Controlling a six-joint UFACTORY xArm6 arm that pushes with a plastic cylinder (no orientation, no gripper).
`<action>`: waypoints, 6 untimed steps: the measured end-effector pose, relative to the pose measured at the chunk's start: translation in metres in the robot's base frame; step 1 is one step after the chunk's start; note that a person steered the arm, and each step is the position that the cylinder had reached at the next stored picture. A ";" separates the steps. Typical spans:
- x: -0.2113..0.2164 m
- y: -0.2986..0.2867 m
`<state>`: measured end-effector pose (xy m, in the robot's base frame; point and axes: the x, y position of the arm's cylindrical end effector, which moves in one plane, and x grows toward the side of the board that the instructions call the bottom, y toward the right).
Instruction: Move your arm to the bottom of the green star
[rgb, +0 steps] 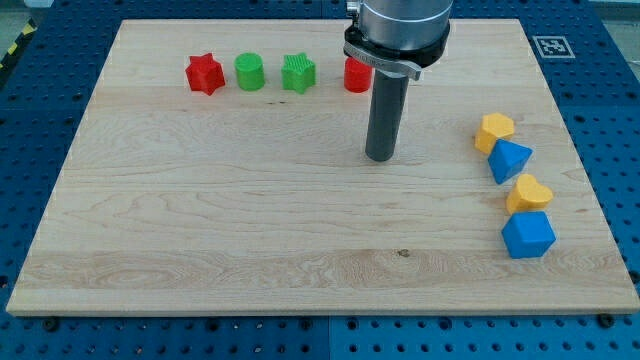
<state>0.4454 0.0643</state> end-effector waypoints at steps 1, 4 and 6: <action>-0.003 0.000; -0.051 -0.051; -0.061 -0.099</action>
